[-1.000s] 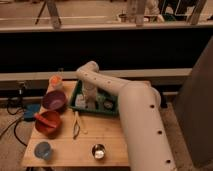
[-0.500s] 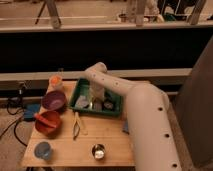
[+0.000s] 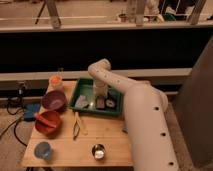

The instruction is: Wipe tray with eraser

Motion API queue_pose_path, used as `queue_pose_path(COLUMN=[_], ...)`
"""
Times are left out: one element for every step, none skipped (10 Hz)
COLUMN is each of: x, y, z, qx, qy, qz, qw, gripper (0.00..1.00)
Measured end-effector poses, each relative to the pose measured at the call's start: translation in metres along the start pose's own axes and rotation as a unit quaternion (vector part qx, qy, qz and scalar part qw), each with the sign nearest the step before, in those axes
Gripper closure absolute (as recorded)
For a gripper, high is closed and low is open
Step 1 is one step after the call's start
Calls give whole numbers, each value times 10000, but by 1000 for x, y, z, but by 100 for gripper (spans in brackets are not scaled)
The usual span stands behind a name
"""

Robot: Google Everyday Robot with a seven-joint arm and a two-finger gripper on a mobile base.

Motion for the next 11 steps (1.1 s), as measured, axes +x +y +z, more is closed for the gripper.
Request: queue_pose_path(x=[7, 12, 17, 20, 22, 22, 20, 14, 7, -3, -14], y=[-11, -24, -36, -47, -58, -66, -76, -83, -83, -81, -79], z=[-4, -7, -9, -11, -13, -13, -12, -12, -12, -11, -11], qx=[26, 48, 79, 104, 117, 124, 114, 127, 105, 81, 58], qy=[27, 59, 91, 110, 121, 127, 120, 102, 111, 107, 108], qz=[-36, -87, -147, -217, -294, -365, -476, -579, -680, -750, -802], qw=[10000, 9999, 9998, 9996, 9994, 9992, 9987, 9982, 9976, 9971, 9967], gripper=[100, 100, 100, 100, 100, 100, 100, 100, 100, 100, 100])
